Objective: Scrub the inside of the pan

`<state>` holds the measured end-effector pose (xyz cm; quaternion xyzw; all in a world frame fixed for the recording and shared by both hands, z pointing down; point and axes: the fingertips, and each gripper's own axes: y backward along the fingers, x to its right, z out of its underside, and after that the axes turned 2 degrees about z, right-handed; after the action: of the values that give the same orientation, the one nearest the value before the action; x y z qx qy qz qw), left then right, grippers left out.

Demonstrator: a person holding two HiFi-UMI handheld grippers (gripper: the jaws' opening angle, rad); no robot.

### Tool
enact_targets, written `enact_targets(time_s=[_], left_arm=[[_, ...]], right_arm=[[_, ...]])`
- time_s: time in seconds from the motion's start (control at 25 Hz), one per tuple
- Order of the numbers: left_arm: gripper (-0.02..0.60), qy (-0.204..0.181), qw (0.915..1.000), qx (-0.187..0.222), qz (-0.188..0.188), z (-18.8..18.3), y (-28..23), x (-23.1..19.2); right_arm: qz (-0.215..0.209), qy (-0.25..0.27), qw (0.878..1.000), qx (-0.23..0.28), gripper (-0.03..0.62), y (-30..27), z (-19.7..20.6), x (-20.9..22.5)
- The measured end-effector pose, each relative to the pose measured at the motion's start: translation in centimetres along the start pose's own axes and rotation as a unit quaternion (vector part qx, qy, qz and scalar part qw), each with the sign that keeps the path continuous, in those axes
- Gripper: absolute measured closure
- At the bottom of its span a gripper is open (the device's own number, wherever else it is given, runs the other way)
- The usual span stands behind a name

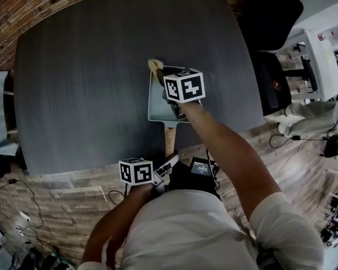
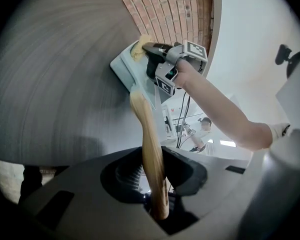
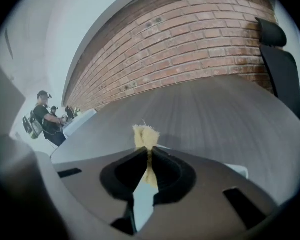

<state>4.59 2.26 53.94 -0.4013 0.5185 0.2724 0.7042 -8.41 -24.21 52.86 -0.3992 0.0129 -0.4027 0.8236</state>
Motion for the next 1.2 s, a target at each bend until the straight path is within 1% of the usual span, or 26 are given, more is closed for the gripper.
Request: enact_targets(time_s=[0.16,0.32,0.6,0.84,0.96,1.08,1.2], left_arm=[[0.472,0.005,0.9999,0.013,-0.001,-0.1,0.1,-0.1],[0.472,0.012,0.9996,0.026,-0.003,-0.2,0.1,-0.1],[0.472,0.011,0.9989,0.040,-0.020,-0.5,0.4,-0.5],[0.472,0.015,0.9988,0.042,-0.020,-0.4,0.4,-0.6],[0.472,0.017,0.9987,0.047,-0.011,-0.5,0.3,-0.3],[0.472,0.016,0.9985,0.049,-0.017,-0.6,0.4,-0.4],[0.472,0.012,0.9983,0.052,-0.025,-0.7,0.5,-0.6]], right_arm=[[0.032,0.092,0.995,-0.006,0.557,0.1,0.0,0.5],[0.050,0.147,0.988,-0.010,0.557,0.5,0.0,1.0],[0.064,0.185,0.981,-0.020,0.557,1.6,0.2,2.5],[0.072,0.217,0.973,-0.034,0.557,2.4,0.6,3.8],[0.073,0.239,0.967,-0.041,0.557,2.9,0.9,4.6],[0.075,0.261,0.961,-0.054,0.557,3.6,1.0,5.2],[0.078,0.296,0.949,-0.071,0.557,4.1,1.2,5.8]])
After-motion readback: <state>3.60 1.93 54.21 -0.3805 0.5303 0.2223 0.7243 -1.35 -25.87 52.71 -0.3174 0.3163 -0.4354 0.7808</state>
